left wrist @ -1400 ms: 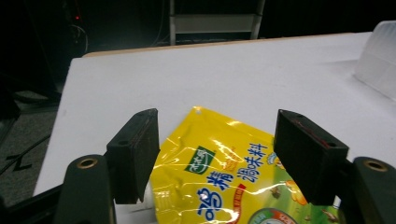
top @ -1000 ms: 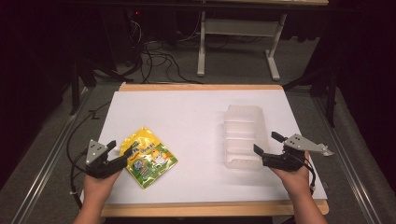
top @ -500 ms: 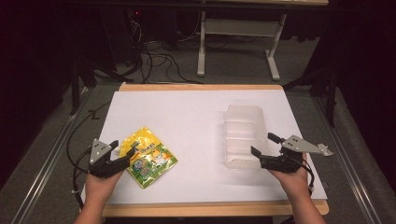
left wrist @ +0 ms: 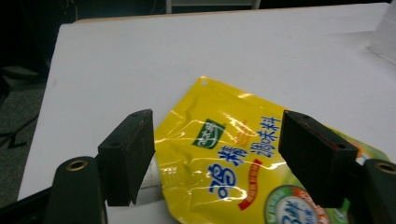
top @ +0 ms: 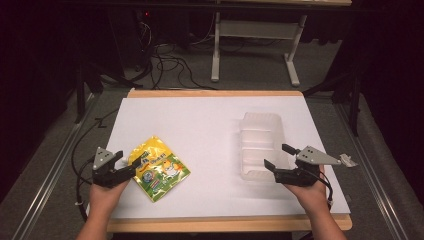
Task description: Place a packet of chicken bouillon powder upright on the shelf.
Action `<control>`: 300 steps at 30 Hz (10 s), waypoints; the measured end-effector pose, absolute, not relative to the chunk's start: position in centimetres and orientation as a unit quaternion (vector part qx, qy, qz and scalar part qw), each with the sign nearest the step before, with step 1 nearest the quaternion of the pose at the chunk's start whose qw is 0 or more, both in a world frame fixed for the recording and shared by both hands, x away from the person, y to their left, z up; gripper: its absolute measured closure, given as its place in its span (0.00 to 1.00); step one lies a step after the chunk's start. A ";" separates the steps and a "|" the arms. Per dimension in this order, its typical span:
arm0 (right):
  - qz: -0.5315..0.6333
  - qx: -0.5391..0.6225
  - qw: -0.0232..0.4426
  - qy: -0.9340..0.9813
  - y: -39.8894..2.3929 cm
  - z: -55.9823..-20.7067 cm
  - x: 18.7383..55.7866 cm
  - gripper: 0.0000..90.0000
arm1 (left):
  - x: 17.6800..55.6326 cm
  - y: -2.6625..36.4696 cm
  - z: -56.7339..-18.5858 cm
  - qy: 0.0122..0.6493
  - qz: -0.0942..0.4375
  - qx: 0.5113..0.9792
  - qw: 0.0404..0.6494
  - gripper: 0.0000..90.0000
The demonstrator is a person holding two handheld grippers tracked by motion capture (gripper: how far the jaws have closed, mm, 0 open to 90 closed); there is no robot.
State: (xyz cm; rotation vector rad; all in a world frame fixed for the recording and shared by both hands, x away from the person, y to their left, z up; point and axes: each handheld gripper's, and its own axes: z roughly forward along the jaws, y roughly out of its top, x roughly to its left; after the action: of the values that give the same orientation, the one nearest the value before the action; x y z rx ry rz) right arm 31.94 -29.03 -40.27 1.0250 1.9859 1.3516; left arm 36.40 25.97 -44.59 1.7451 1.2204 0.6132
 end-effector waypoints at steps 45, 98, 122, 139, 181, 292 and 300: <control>0.484 0.387 0.245 0.746 -28.4 -41.0 32.2 0.20 | 39.8 28.6 -48.1 0.576 0.155 0.696 0.399 0.60; 0.520 0.305 0.199 0.773 -20.6 -39.9 31.8 0.22 | 32.3 23.1 -38.7 0.413 0.302 0.672 0.537 0.76; 0.515 0.288 0.102 0.801 -7.6 -40.8 39.3 0.14 | 30.9 22.0 -37.7 0.383 0.292 0.677 0.557 0.77; 0.522 0.252 0.053 0.813 -4.5 -40.8 41.2 0.20 | 30.4 21.8 -37.4 0.361 0.292 0.683 0.564 0.77; 0.560 0.197 0.018 0.805 -8.4 -41.3 36.4 0.64 | 30.6 20.7 -37.9 0.329 0.265 0.704 0.571 0.65; 0.614 0.264 0.185 0.720 -24.2 -33.9 33.7 1.00 | 35.4 21.6 -45.0 0.425 0.234 0.751 0.447 0.35; 0.610 0.274 0.196 0.717 -25.3 -34.0 34.0 1.00 | 35.4 21.6 -45.0 0.425 0.234 0.751 0.448 0.35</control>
State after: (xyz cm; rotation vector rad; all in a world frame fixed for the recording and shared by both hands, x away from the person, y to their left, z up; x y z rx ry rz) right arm 34.03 -25.34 -34.03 0.7668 2.0101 1.7089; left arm 35.39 21.57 -45.00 1.8580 1.0514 0.5797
